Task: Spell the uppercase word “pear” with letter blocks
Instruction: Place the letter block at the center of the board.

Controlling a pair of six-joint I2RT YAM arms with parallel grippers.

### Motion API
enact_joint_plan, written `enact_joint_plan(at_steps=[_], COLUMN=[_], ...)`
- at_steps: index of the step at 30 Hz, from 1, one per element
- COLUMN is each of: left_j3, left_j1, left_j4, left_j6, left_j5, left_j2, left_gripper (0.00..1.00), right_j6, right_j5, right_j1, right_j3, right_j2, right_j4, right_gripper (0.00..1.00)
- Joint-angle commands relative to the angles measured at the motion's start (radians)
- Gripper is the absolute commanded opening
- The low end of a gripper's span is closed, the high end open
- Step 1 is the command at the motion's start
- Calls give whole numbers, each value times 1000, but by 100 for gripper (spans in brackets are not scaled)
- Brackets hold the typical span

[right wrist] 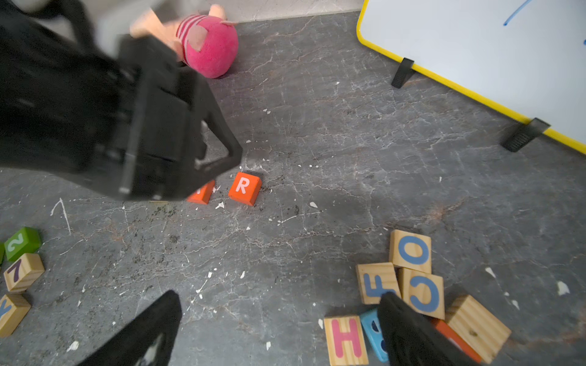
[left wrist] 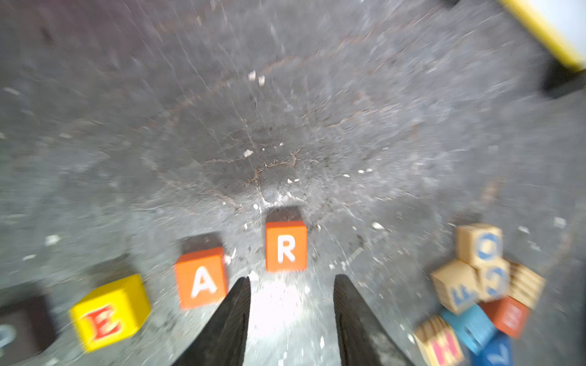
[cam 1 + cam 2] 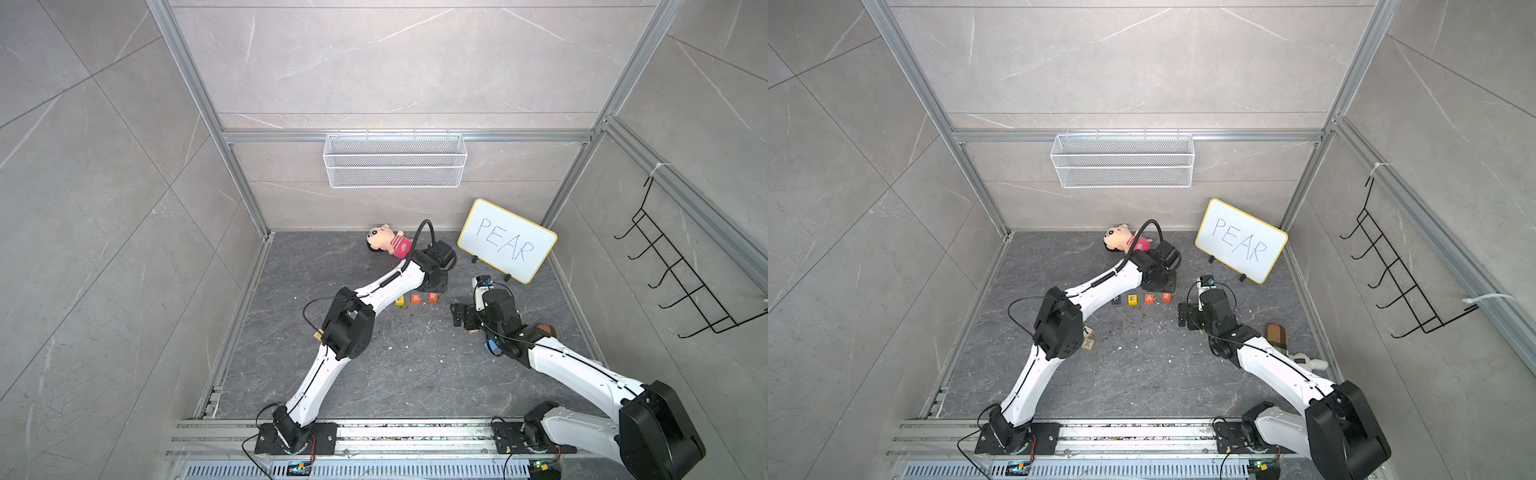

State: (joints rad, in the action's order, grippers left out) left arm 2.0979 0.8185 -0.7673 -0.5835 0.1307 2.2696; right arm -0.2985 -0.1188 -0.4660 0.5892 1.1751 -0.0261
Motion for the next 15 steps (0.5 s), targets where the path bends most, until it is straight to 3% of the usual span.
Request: enact_joint_plan(at_steps=[1,5,10,12,15], left_j3=[-112,-382,-835,-1033,-1264], left_j1=[1,-2,-47,-91,-220], left_j4=[114,287,553,648,719], left_j6=[61,170,330,364,378], left_j5=[36,110,315,401,368], left_j2=[-220,-454,-793,-940,-1137], left_gripper=[47,52,58,73,99], right_j6=[11,22,116,138,222], right_j5=[22,2,-44,-105,-156], right_j1=[3,3,3,2,3], right_j3=[-22,14,-25,-40,-92], right_j2=[-45,-72,-125,-140,-147], right_j4=[-46,2,-82,-116,-224], right_gripper=[99,99,99,99,99])
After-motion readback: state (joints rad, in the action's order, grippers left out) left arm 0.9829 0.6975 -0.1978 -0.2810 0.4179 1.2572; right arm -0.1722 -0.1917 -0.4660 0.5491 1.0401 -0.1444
